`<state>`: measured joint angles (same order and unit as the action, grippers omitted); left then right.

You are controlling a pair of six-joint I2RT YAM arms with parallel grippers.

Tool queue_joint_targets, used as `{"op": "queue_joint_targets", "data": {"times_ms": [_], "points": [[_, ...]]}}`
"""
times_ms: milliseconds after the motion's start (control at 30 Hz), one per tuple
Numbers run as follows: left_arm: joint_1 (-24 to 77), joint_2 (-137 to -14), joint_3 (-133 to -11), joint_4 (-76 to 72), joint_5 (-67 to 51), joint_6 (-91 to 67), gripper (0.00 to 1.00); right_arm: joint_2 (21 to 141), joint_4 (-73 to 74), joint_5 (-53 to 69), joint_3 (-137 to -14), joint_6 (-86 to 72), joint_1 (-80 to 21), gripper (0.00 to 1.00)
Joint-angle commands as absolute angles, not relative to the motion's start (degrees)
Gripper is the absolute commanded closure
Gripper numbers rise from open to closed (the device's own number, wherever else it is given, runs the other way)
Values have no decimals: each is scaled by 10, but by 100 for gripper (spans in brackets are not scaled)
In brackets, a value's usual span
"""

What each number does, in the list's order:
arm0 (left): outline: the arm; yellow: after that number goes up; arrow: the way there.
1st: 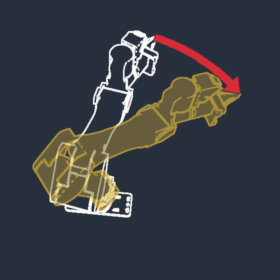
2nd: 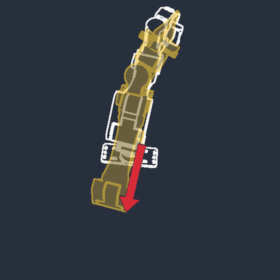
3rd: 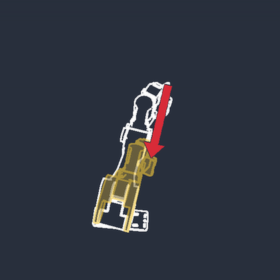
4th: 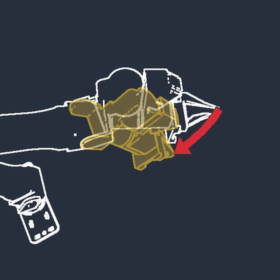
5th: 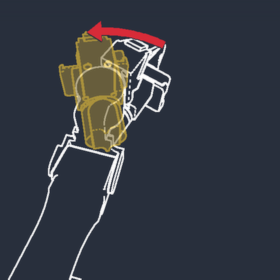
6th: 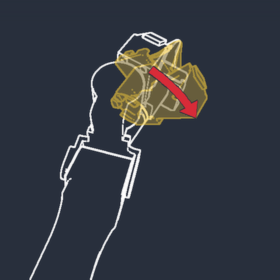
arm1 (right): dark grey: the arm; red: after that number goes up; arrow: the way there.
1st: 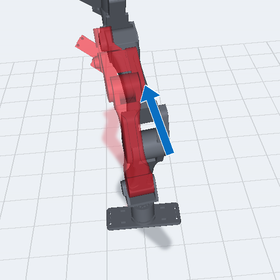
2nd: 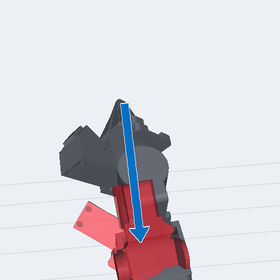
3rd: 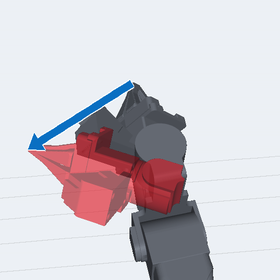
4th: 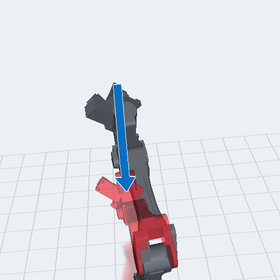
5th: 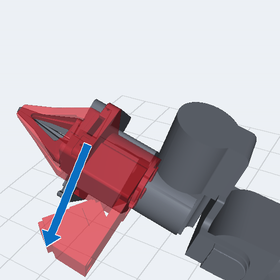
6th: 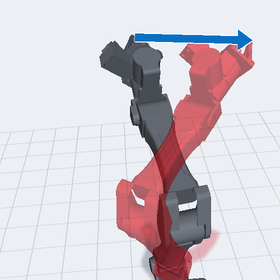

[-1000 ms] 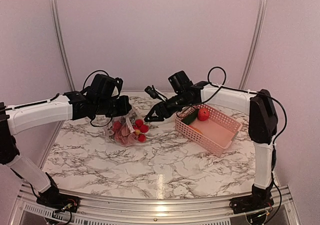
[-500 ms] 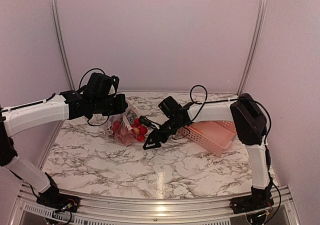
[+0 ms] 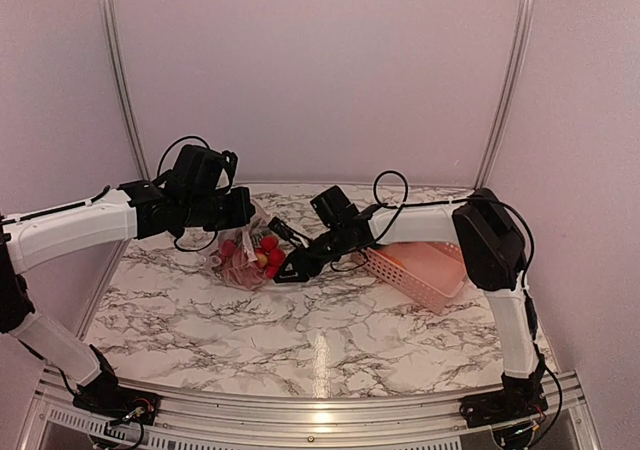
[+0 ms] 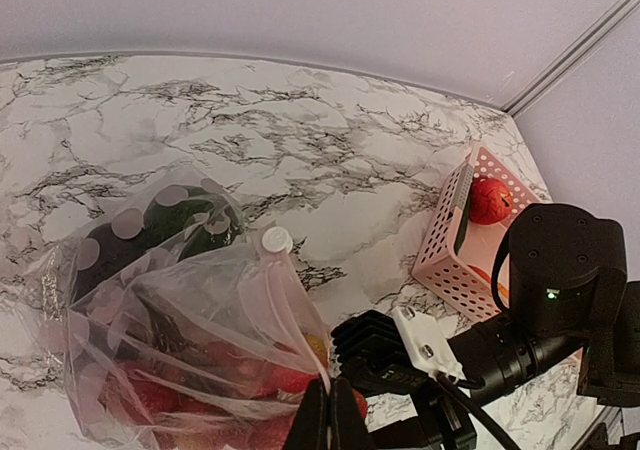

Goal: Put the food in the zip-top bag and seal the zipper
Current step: Adjust the fake fruit in the zipper food storage bag.

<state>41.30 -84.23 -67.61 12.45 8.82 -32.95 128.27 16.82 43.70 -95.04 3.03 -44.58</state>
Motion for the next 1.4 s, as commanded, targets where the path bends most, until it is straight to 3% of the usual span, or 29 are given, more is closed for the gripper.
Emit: {"op": "queue_joint_targets", "data": {"times_ms": [0, 133, 433, 733, 800, 900, 967, 1033, 1100, 1367], "points": [[410, -826, -670, 140, 81, -321, 100, 1286, 128, 422, -956, 10, -442, 51], [410, -825, -670, 138, 81, -322, 100, 1300, 133, 411, -963, 4, -444, 40], [410, -823, -667, 138, 81, -324, 100, 1320, 139, 471, -980, -11, -448, 44], [410, -830, -667, 134, 75, -323, 100, 1300, 116, 503, -978, -27, -441, 85], [410, -831, -667, 135, 72, -322, 100, 1286, 114, 501, -976, -27, -434, 92], [410, -833, -665, 136, 67, -322, 100, 1262, 101, 496, -971, -29, -422, 93], [410, -834, -663, 134, 64, -322, 100, 1260, 104, 485, -978, -28, -421, 89], [409, -834, -663, 133, 64, -323, 100, 1272, 131, 471, -994, -23, -423, 69], [410, -834, -664, 133, 65, -322, 100, 1278, 136, 467, -984, -22, -429, 56], [410, -836, -673, 135, 64, -320, 100, 1326, 162, 511, -1005, -1, -451, 35]]}}
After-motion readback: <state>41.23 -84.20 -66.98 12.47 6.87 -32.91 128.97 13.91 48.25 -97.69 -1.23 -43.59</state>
